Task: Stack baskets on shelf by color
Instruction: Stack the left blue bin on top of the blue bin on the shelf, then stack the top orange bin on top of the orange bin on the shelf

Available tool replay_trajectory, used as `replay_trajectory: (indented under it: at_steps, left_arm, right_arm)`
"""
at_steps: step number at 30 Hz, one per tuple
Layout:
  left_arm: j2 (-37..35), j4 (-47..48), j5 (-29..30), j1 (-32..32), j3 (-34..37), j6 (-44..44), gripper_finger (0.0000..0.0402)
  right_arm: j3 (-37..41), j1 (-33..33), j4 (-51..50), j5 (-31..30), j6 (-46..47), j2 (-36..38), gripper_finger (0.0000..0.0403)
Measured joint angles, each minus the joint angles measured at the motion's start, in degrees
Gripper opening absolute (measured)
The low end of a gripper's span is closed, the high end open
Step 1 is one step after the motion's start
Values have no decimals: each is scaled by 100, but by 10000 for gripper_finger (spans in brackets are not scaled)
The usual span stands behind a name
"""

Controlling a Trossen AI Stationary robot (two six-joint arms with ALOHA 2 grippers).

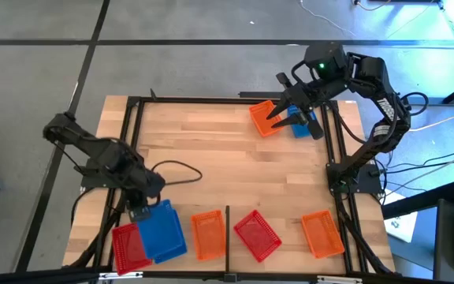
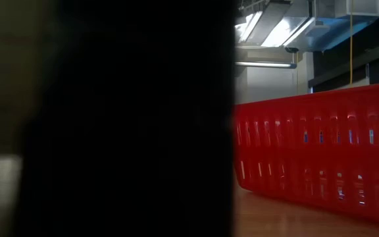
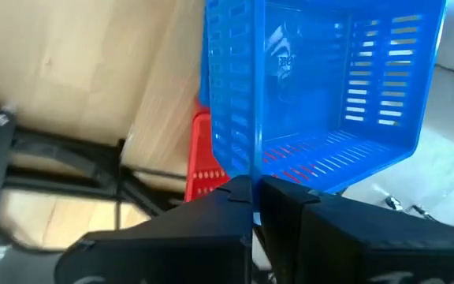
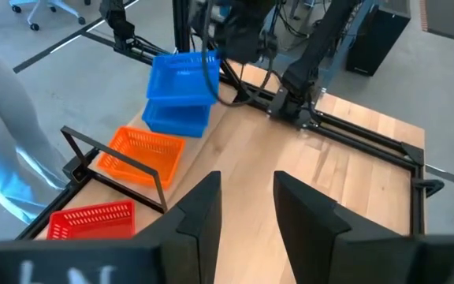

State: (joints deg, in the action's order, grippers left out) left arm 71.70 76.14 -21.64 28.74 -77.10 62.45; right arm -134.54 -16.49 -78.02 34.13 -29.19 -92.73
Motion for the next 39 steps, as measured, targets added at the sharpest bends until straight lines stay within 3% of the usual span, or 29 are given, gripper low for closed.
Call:
replay_trajectory:
  at_steps: [18, 30, 39]
  left_arm:
    - [0, -1466, -141, 73, 1217, 5, 1]
    - [2, -1658, -45, 69, 1299, -3, 60]
    - [-13, -1697, -864, 64, 1299, 242, 68]
  right_arm:
    - [0, -2, 22, -173, -131, 0, 116]
    - [0, -2, 42, -168, -280, 0, 116]
    - [0, -2, 48, -162, -281, 0, 116]
